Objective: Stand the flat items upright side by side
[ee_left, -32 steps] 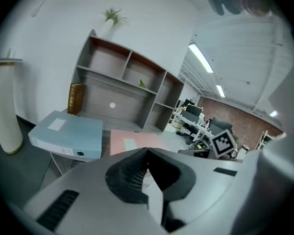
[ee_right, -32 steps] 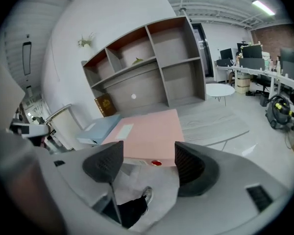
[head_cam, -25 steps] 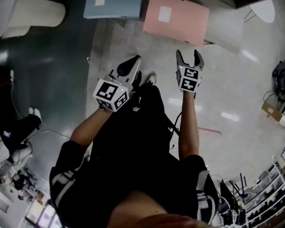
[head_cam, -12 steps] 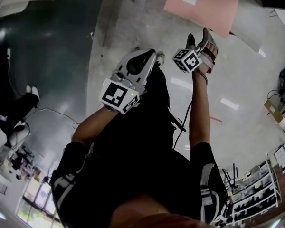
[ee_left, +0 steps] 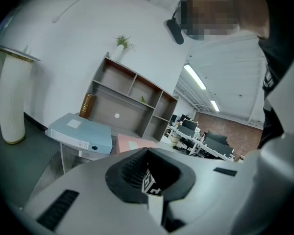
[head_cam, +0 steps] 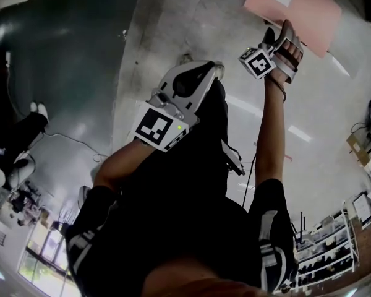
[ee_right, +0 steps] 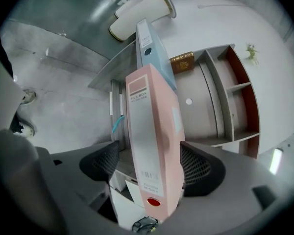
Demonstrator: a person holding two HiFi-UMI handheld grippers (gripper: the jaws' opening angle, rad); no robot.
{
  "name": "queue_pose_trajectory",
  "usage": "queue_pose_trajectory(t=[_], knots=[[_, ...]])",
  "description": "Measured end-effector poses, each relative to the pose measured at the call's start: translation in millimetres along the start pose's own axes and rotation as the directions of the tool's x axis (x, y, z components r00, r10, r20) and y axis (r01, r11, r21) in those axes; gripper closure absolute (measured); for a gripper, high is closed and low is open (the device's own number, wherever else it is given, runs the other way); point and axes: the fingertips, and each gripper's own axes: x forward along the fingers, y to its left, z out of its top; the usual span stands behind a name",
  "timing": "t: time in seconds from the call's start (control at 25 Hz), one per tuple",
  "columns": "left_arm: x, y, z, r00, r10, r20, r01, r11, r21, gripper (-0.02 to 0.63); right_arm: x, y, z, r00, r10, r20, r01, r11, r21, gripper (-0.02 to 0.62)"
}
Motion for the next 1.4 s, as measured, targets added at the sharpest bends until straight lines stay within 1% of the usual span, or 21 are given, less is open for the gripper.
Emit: queue_pose_trajectory(t=[0.08,0.2,0.32,0.48,0.56,0.68,0.76,0.84,0.92,1.04,1.12,1.2,1.28,1.4], knots=[[-2,7,-3,1.000,-0.005,0.006,0.005,1.000,-0.001,0.584,9,-1,5,1.000,-0.019,-0.008,0.019,1.000,-0.012,0.213],[2,9,-13,1.000,-0.019,0.000,0.019,1.000,0.001,0.584,25,-1,1,0.999,-0.048,-0.016,0.048,0.999,-0.008,0.215],[-2,11,-21,1.000,-0.030,-0.002,0.030,1.000,-0.007,0.584,34,-2,-1,0.996,-0.072,-0.050,0.072,0.997,-0.015,0.215],[-10,-3,-7,1.000,-0.030,-0.004,0.030,0.999,-0.016,0.584,29,-30,-8,0.992,-0.109,-0.070,0.109,0.994,-0.004,0.218],[-12,-2,-4,1.000,-0.028,-0.001,0.028,0.999,-0.021,0.584,29,-32,-8,0.994,-0.091,-0.067,0.092,0.996,0.016,0.239],[-22,13,-10,1.000,-0.024,0.001,0.024,0.999,-0.034,0.584,27,-22,1,0.997,-0.048,-0.055,0.051,0.998,0.041,0.253],[-30,19,-6,1.000,-0.021,0.006,0.021,0.999,-0.039,0.584,18,-24,10,0.999,-0.035,-0.033,0.037,0.998,0.058,0.258],[-39,20,3,1.000,-0.021,0.019,0.021,0.999,-0.034,0.584,4,-32,20,0.999,-0.033,0.007,0.032,0.995,0.097,0.261],[-44,20,12,0.999,-0.025,0.034,0.026,0.999,-0.021,0.584,-8,-42,27,0.998,-0.035,0.046,0.026,0.986,0.166,0.262],[-44,20,25,0.998,-0.036,0.058,0.036,0.999,-0.003,0.584,-18,-64,31,0.995,-0.048,0.087,0.020,0.956,0.291,0.267],[-48,18,38,0.996,-0.038,0.075,0.037,0.999,0.007,0.584,-28,-83,34,0.991,-0.063,0.117,0.014,0.925,0.379,0.268],[-56,15,52,0.995,-0.039,0.092,0.038,0.999,0.009,0.584,-42,-101,37,0.985,-0.085,0.149,0.004,0.881,0.473,0.268],[-66,14,67,0.993,-0.042,0.112,0.042,0.999,0.007,0.584,-56,-118,38,0.978,-0.108,0.181,-0.012,0.829,0.560,0.270],[-79,15,90,0.987,-0.049,0.155,0.050,0.999,-0.003,0.584,-74,-138,36,0.968,-0.127,0.219,-0.052,0.747,0.663,0.270]])
